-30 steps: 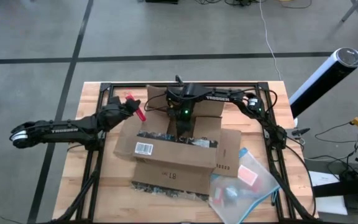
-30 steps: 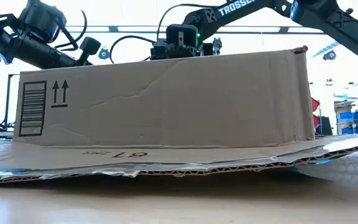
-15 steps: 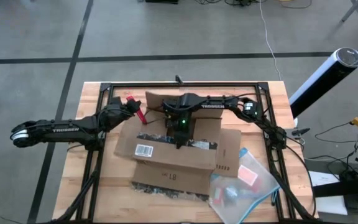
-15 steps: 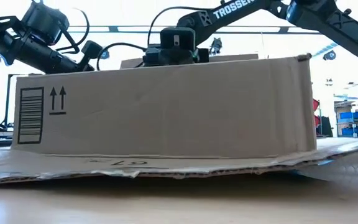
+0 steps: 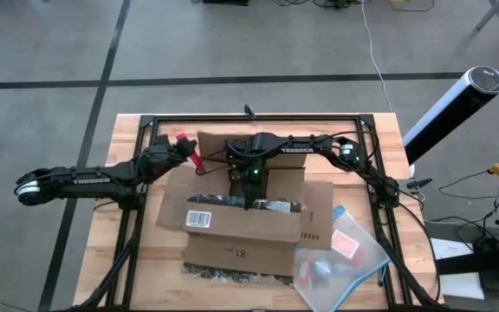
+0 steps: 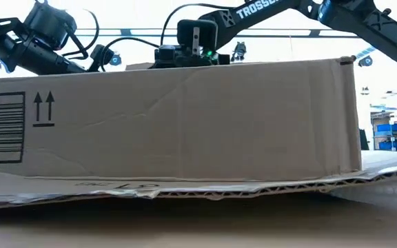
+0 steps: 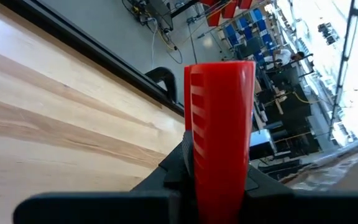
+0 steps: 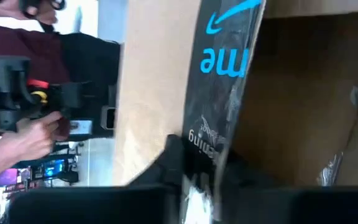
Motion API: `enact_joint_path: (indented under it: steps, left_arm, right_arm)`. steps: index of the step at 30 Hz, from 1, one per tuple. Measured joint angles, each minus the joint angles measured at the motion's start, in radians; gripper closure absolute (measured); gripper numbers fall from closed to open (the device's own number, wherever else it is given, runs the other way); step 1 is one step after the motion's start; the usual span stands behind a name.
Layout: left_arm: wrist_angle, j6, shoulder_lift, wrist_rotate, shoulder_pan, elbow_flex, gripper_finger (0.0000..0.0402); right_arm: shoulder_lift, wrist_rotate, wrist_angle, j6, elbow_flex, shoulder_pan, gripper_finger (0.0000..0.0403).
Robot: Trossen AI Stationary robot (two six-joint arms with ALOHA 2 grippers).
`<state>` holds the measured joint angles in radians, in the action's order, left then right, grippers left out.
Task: Unpack boxes
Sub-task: Break down the box using the red cutter
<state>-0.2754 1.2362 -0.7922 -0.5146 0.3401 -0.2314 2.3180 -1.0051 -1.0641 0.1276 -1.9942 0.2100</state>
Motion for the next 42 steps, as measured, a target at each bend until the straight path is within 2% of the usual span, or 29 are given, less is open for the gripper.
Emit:
enact_joint_path:
  steps: [16,25,42]
  left_arm:
    - [-0.022,0.000,0.041,0.035,0.000,0.000,0.0373]
    - [0.008,-0.076,0.042,0.028,0.001,0.000,0.0373]
    - [0.011,-0.216,0.041,0.028,0.001,-0.002,0.0373]
  right_arm:
    - [-0.023,0.060,-0.013,-0.026,0.000,0.076,0.0402]
    - [-0.050,0.072,-0.095,0.037,0.000,0.087,0.0403]
    - [-0.050,0.062,-0.110,0.060,0.000,0.100,0.0403]
